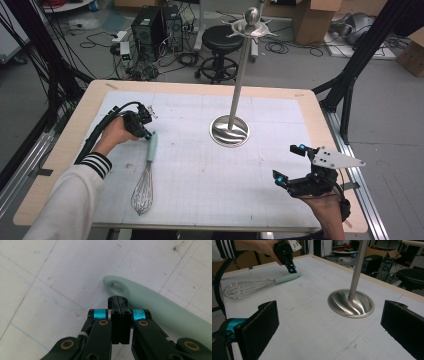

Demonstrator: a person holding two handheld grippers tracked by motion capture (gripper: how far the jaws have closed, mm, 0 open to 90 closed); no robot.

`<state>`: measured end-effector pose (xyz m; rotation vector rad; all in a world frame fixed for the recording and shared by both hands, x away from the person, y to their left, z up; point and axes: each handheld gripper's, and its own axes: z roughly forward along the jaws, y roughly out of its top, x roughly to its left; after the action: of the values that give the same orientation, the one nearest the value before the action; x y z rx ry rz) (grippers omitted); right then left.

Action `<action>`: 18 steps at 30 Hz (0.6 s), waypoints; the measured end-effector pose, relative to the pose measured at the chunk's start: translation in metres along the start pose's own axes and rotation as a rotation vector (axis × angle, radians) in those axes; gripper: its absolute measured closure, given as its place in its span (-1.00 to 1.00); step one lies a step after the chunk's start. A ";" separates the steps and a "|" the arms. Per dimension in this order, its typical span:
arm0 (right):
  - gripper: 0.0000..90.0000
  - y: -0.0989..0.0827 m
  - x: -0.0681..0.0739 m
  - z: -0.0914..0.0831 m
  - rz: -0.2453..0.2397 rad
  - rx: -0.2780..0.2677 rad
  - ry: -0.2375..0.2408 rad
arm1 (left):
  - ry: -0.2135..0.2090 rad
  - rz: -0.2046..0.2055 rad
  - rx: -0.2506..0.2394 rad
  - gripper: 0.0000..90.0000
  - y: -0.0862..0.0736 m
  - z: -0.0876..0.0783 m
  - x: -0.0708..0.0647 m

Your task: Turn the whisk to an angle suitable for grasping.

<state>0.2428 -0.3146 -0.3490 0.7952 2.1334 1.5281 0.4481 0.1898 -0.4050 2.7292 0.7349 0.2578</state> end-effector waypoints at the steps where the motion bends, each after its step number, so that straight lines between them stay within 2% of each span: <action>1: -0.99 0.000 0.000 0.000 -0.001 0.000 0.000 | 0.000 0.007 0.002 1.00 0.001 0.001 -0.001; 6: -0.99 0.000 0.000 0.001 -0.001 0.001 0.000 | -0.010 0.011 -0.020 1.00 0.006 0.001 -0.005; 10: -0.99 0.001 0.000 0.001 -0.004 -0.002 0.000 | -0.015 0.033 -0.013 1.00 0.013 0.000 -0.010; 12: -0.99 0.001 0.000 0.001 -0.005 -0.001 0.001 | -0.021 0.058 -0.013 1.00 0.018 0.001 -0.014; 18: -0.99 0.001 0.000 0.000 -0.002 -0.003 0.000 | -0.032 0.098 -0.010 1.00 0.032 0.005 -0.024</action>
<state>0.2427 -0.3147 -0.3481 0.7918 2.1314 1.5298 0.4435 0.1497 -0.4014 2.7575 0.5904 0.2378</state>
